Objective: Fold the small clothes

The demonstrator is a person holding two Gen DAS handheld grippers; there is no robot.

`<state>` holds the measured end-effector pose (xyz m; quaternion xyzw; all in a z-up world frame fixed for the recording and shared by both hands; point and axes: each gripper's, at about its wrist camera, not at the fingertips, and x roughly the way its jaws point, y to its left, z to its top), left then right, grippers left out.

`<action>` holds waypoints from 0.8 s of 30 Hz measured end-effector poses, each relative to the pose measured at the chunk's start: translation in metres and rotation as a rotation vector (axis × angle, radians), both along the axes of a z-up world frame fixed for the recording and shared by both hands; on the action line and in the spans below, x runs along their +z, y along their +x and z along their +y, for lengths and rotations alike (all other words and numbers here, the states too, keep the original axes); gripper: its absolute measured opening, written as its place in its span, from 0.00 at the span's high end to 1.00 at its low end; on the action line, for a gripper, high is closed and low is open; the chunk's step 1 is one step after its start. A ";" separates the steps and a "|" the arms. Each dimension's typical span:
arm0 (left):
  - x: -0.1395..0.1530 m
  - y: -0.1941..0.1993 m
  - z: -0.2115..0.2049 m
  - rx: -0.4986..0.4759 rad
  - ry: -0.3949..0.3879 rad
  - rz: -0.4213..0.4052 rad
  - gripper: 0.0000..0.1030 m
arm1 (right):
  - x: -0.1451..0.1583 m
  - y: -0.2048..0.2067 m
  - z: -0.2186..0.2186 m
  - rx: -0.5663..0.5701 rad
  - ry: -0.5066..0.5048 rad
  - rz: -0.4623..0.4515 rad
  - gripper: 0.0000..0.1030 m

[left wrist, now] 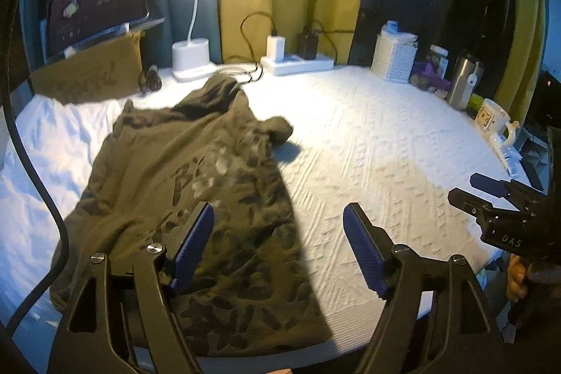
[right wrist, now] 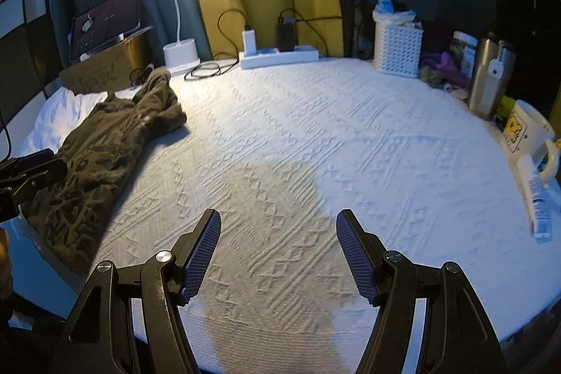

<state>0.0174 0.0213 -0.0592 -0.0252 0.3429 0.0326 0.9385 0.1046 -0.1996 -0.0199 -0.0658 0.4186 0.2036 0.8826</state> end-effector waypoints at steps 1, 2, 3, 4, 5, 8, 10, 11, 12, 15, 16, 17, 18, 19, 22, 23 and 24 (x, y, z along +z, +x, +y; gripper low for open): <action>0.004 -0.001 -0.003 -0.001 0.008 -0.015 0.26 | 0.004 -0.001 -0.001 -0.003 0.000 -0.009 0.32; 0.008 -0.002 -0.005 -0.002 0.013 -0.026 0.26 | 0.009 -0.003 -0.003 -0.007 -0.001 -0.022 0.32; 0.011 -0.003 -0.006 -0.002 0.016 -0.035 0.26 | 0.013 -0.003 -0.004 -0.009 -0.002 -0.033 0.32; 0.013 -0.004 -0.007 -0.002 0.019 -0.043 0.25 | 0.018 -0.004 -0.005 -0.014 0.000 -0.047 0.28; 0.016 -0.005 -0.008 -0.002 0.023 -0.053 0.24 | 0.022 -0.004 -0.007 -0.019 0.004 -0.058 0.21; 0.024 -0.007 -0.008 0.004 0.041 -0.081 0.17 | 0.036 -0.007 -0.011 -0.027 0.015 -0.092 0.18; 0.030 -0.010 -0.008 0.013 0.054 -0.103 0.15 | 0.043 -0.008 -0.012 -0.030 0.018 -0.109 0.18; 0.034 -0.011 -0.008 0.018 0.060 -0.116 0.15 | 0.047 -0.009 -0.013 -0.033 0.017 -0.119 0.18; 0.036 -0.012 -0.008 0.019 0.062 -0.124 0.15 | 0.052 -0.010 -0.014 -0.035 0.019 -0.130 0.18; 0.045 -0.015 -0.008 0.015 0.064 -0.150 0.14 | 0.063 -0.014 -0.015 -0.038 0.022 -0.154 0.18; 0.048 -0.016 -0.009 0.013 0.065 -0.158 0.14 | 0.067 -0.014 -0.016 -0.040 0.025 -0.161 0.18; 0.051 -0.017 -0.010 0.010 0.068 -0.167 0.14 | 0.072 -0.017 -0.016 -0.043 0.027 -0.172 0.18; 0.053 -0.018 -0.012 0.007 0.070 -0.174 0.14 | 0.075 -0.017 -0.016 -0.044 0.028 -0.179 0.18; 0.056 -0.019 -0.012 0.005 0.071 -0.182 0.14 | 0.079 -0.018 -0.017 -0.044 0.028 -0.187 0.18; 0.065 -0.023 -0.014 0.000 0.073 -0.207 0.14 | 0.089 -0.022 -0.017 -0.040 0.029 -0.208 0.17; 0.068 -0.024 -0.014 -0.001 0.072 -0.213 0.14 | 0.094 -0.023 -0.017 -0.040 0.028 -0.218 0.17; 0.070 -0.025 -0.015 -0.001 0.071 -0.220 0.14 | 0.097 -0.023 -0.018 -0.039 0.028 -0.224 0.17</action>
